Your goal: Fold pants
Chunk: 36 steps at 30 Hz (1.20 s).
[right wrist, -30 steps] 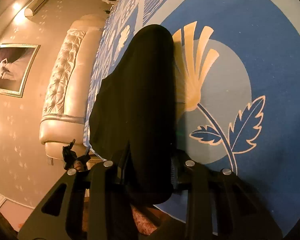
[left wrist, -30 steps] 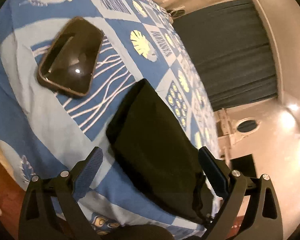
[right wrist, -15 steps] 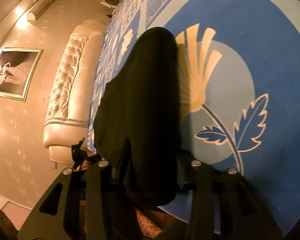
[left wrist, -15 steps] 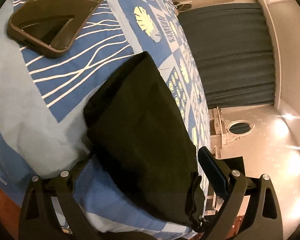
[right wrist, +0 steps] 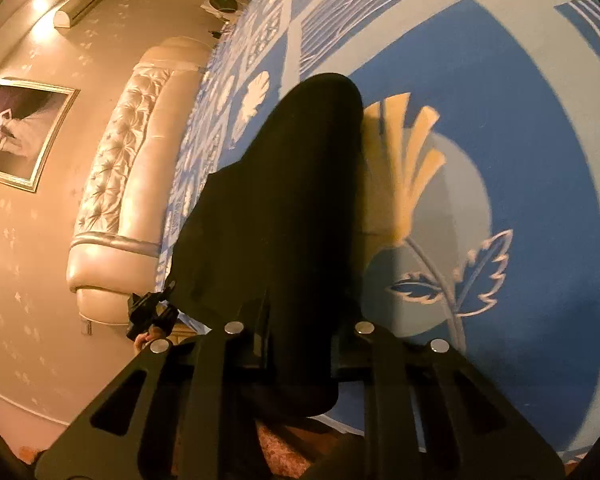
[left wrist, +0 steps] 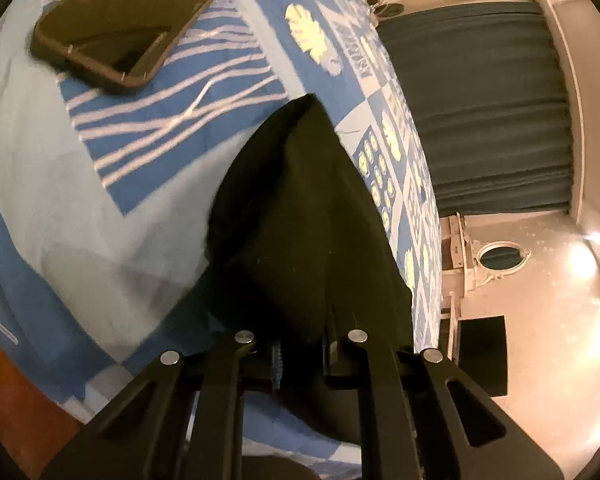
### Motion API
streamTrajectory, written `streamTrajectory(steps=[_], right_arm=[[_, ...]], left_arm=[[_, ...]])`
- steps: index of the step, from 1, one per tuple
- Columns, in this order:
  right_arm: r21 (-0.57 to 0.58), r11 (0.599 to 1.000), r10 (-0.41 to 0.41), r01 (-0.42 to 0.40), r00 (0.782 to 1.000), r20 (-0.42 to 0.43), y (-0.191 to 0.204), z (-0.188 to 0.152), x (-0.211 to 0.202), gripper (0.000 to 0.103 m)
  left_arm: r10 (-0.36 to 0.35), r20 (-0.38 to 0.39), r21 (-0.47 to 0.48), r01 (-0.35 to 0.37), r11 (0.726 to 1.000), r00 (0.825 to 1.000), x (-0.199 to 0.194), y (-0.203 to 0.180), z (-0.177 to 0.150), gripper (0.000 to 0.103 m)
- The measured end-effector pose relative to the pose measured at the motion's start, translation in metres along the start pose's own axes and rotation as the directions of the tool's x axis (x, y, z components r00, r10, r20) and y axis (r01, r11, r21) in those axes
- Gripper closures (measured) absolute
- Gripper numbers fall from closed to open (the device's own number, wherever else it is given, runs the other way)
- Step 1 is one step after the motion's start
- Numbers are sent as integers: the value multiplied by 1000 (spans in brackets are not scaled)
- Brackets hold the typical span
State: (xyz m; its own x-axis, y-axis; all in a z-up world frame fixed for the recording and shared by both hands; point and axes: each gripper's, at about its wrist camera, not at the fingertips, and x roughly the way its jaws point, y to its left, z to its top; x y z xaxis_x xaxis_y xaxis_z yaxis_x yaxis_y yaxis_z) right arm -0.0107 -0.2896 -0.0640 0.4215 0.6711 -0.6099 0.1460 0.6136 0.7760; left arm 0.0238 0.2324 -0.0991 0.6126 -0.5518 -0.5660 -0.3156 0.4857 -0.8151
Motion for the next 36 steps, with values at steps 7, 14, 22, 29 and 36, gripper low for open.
streamTrajectory(steps=[7,14,22,29,36], right_arm=[[52,998,33,-33,999,0,-18,-4,1,69],[43,997,-68,65,994,85,-8,-9,-23,44],[28,990,-144,141,976,164,6,-18,-32,43],[52,988,-154,146,959,236,11,-20,-45,43],[16,992,-124,124,961,247,30,-22,-47,43]], left_arm=[[-31,0,-6,31,999,1000,1,11,-3,80],[-94,57,-163,102,981,994,-5,29,-3,66],[-21,82,-74,27,997,996,-6,5,-6,88],[26,146,91,-40,995,989,-19,-50,-13,89],[-5,184,322,-56,945,983,-11,-134,-37,89]])
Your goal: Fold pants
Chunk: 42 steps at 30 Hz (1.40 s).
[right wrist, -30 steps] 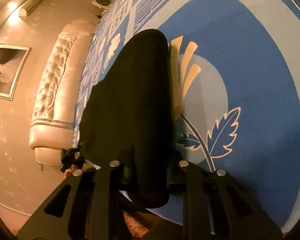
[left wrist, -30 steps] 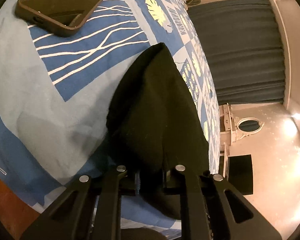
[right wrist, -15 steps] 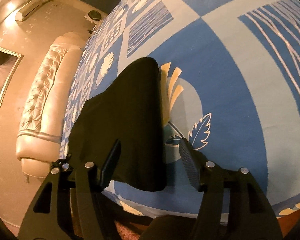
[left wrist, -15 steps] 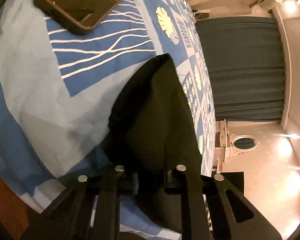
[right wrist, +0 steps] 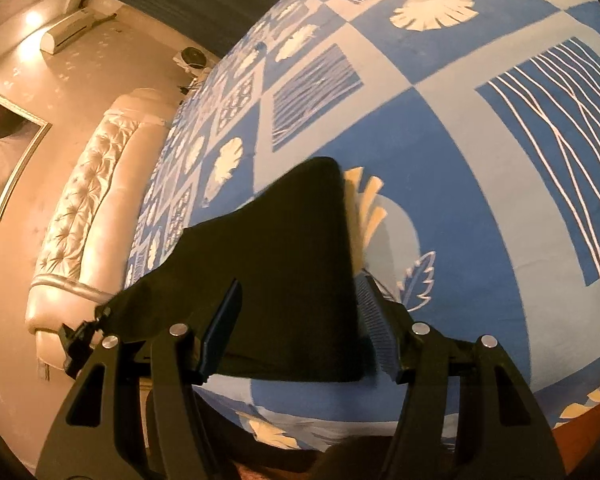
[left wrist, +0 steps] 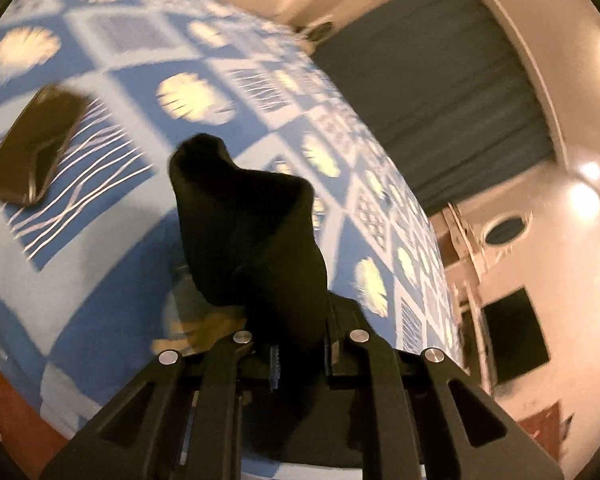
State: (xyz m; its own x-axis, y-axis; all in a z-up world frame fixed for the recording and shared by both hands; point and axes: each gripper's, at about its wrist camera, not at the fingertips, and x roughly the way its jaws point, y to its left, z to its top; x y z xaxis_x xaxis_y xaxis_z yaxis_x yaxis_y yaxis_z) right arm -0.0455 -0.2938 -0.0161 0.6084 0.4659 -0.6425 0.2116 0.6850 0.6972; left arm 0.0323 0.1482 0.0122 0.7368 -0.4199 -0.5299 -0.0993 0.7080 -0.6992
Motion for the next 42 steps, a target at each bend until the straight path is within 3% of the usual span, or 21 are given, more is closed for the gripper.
streamTrajectory(steps=[6,9,12,19,24,26,28,30,31,33,35,37,39,42], right_arm=[[-25,1000,18,-19,1000,-17,12,-5,7,42],[-26,999,33,-34,999,-25,16,-6,9,42],[-32,999,41,-42,999,-33,18,-6,12,42],[-13,998,57,-57,998,-35,14,-5,14,42],[24,996,89,-88,995,-43,8,-5,17,41],[33,995,100,-99,994,-44,7,-4,17,41],[41,993,112,-111,993,-36,7,-3,15,41],[55,990,133,-131,991,-29,7,-1,13,40],[61,989,140,-138,990,-27,7,-1,11,39],[73,985,157,-155,987,-24,9,0,11,34],[68,984,169,-167,985,-31,13,2,12,34],[56,983,175,-172,984,-42,17,2,13,34],[46,982,184,-181,981,-59,24,6,20,34],[20,981,196,-195,977,-88,36,12,34,33]], left_arm=[[-27,-22,238,32,971,999,21,-86,-19,89],[-25,-55,406,45,913,998,40,-136,-50,89],[-16,-107,494,67,867,994,64,-166,-85,89],[61,-240,583,93,807,969,134,-194,-165,89],[175,-250,675,42,737,952,163,-193,-219,87],[180,-225,718,38,695,958,165,-197,-233,80],[153,-203,757,56,651,967,159,-206,-244,55],[115,-238,779,118,616,964,149,-214,-253,45],[92,-248,793,148,591,964,138,-219,-258,44],[62,-247,805,169,568,967,121,-224,-258,43],[17,-252,793,196,576,968,98,-224,-249,34],[-23,-263,757,221,615,965,81,-216,-230,31],[-20,-258,715,205,669,966,72,-202,-205,28],[-22,-256,593,175,786,966,67,-163,-160,24]])
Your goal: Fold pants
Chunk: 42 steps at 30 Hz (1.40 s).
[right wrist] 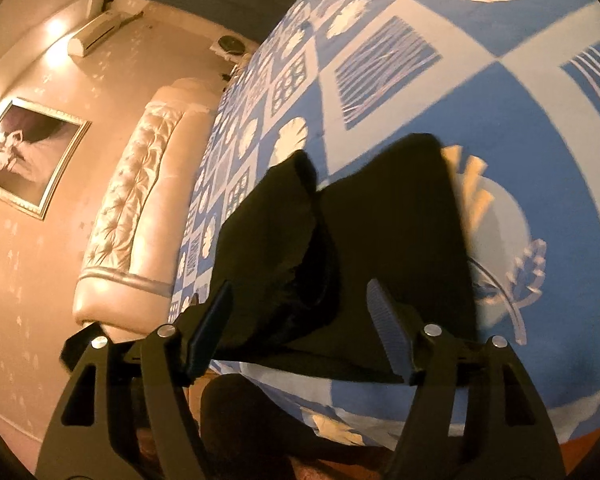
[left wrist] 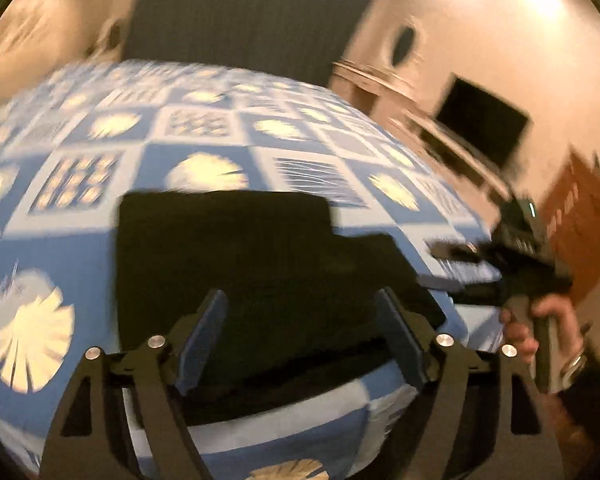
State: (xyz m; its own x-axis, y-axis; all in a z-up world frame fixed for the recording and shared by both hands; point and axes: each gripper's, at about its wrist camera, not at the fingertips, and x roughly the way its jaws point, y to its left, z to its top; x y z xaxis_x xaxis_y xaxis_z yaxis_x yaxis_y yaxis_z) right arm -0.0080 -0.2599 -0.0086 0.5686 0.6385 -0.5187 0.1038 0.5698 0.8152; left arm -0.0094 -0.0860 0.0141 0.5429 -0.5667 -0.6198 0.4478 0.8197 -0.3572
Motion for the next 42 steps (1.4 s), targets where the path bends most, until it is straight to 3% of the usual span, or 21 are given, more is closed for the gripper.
streamTrajectory(steps=[3,6,10,17,19,24,27,33,42], right_arm=[[-10,1000,3,-4,999,-40,4,8,22,33],[-21,999,-40,39,996,-74,4,12,45,33],[3,1000,-14,14,993,-114,-3,14,67,33],[-13,997,72,-76,979,-193,0,6,88,33],[-4,996,83,-86,976,-201,0,7,91,40],[-10,998,50,-54,972,-230,-5,5,101,73],[-6,999,41,-44,974,-225,-5,5,101,85],[-15,998,52,-55,981,-186,8,5,89,87],[-72,995,67,-74,994,-91,24,10,27,87]], left_arm=[[67,-15,-204,-69,976,998,-8,64,2,23],[122,-48,-303,-131,944,991,-7,98,-1,23],[250,-78,-206,-261,943,965,2,98,-1,23],[288,-68,-46,-291,956,955,7,77,-5,23],[288,-71,-28,-290,957,955,10,75,-5,23],[291,-77,-27,-294,956,954,13,78,-4,23],[294,-77,-32,-297,954,953,14,80,-3,23],[304,-79,-19,-306,952,949,15,79,-4,22],[311,-78,-37,-314,949,947,12,84,-3,22]])
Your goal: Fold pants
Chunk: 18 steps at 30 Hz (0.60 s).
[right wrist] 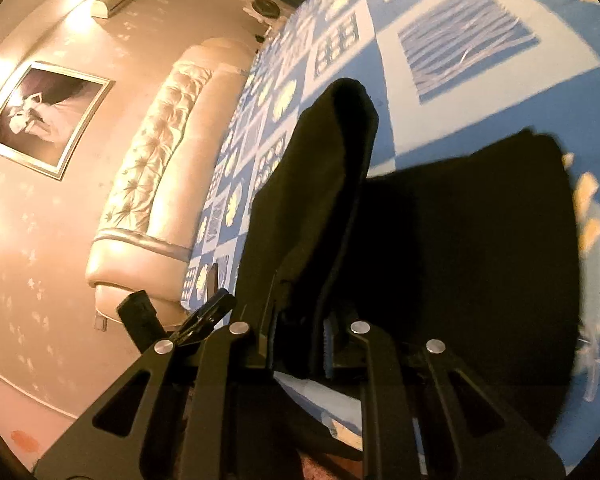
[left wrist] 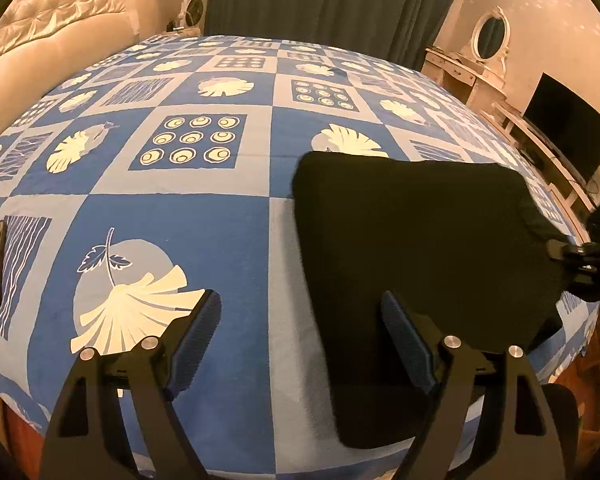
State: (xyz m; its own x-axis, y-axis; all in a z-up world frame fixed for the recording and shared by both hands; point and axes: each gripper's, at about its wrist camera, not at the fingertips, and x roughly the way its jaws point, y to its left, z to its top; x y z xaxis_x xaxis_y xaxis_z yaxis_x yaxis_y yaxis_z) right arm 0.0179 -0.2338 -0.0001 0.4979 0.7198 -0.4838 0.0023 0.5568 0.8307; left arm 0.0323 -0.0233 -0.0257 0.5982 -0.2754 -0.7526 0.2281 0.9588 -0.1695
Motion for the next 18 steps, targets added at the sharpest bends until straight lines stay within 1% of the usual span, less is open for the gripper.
streamTrajectory(steps=[6,9,12,16,18], right_arm=[[56,997,-59,55,996,65,-28,-4,-43,88],[79,994,-81,75,994,70,-42,-8,-55,89],[84,993,-91,85,994,63,-46,-13,-59,90],[90,993,-88,82,994,64,-43,-17,-58,90],[95,991,-96,90,993,66,-45,-17,-60,90]], left_arm=[[-2,-18,-23,1,1000,1000,2,4,0,22],[-9,-25,-26,8,1000,1000,4,4,-1,22],[-15,-34,-21,14,1000,999,5,2,-1,22],[-48,-57,-22,46,999,997,9,-3,-4,22],[-53,-70,-14,52,999,996,11,-7,-6,22]])
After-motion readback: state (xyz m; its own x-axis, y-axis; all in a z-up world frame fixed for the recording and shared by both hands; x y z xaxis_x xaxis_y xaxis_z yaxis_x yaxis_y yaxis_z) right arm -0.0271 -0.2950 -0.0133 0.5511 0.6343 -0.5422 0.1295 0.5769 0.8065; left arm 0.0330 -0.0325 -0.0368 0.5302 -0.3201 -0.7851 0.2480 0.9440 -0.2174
